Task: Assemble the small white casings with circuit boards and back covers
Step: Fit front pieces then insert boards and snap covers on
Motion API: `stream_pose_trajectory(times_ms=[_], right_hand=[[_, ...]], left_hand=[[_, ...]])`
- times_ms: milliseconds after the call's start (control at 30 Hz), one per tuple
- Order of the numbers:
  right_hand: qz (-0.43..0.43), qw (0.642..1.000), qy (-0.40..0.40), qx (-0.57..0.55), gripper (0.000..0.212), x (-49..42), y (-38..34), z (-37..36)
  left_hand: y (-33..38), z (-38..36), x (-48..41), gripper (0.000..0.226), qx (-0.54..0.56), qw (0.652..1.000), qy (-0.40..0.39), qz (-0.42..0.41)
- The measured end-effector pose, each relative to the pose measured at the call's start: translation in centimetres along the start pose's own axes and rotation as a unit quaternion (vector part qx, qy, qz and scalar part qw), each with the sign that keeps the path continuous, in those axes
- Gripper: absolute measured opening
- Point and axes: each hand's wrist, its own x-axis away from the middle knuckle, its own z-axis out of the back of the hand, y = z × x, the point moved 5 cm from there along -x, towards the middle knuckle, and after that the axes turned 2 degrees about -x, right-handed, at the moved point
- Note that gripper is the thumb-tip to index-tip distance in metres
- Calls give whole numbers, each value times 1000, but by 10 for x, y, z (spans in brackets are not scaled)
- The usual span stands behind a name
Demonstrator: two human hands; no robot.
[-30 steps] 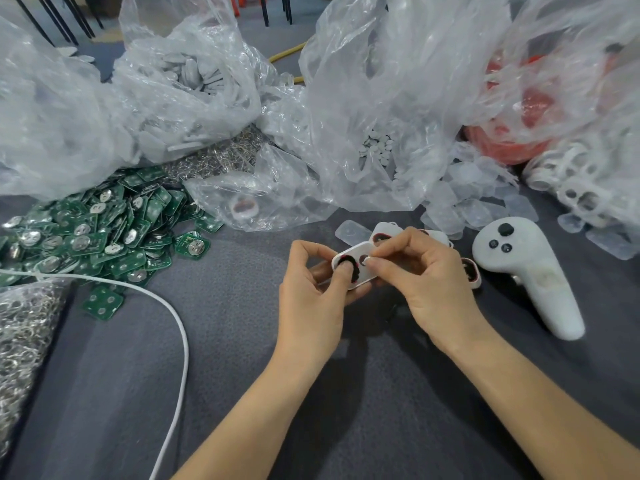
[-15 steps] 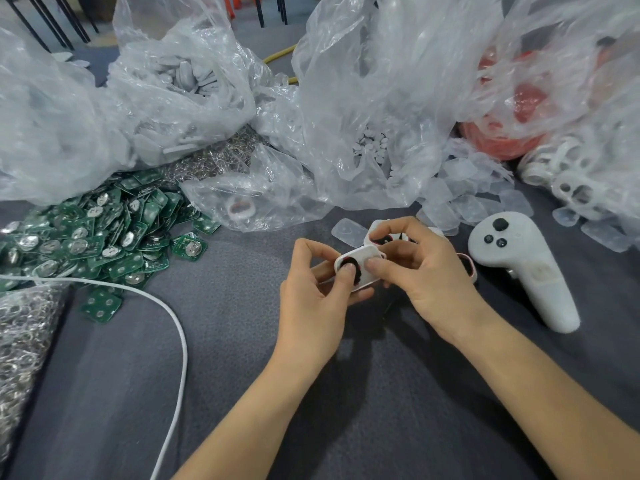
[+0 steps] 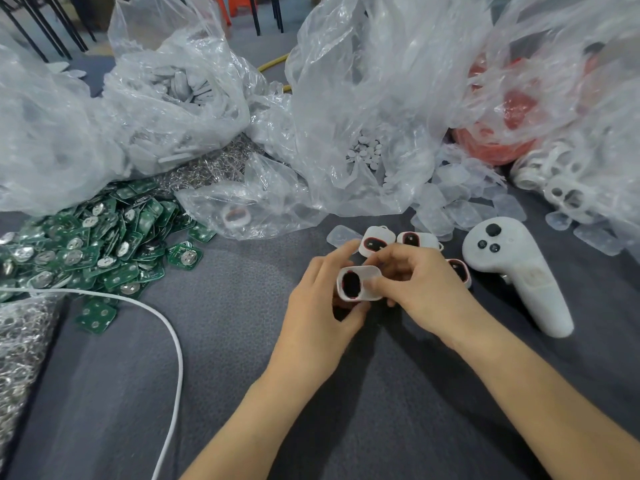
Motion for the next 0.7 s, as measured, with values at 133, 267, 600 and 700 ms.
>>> stream_pose_trajectory(times_ms=[133,267,600,700], right_hand=[[-9,999,-9,47,18,-1,3,4],[-7,996,-17,86,16,-2,1,4],[37,977,9,208,19,-5,-3,-1],[30,981,19,189,18,-4,1,5]], left_hand=[[2,2,0,75,-58,998,0,-11],[3,5,1,43,-134,989,18,-52],[-6,-1,-2,27,-183,982,13,-51],[-7,-2,-2,26,-171,985,5,-32]])
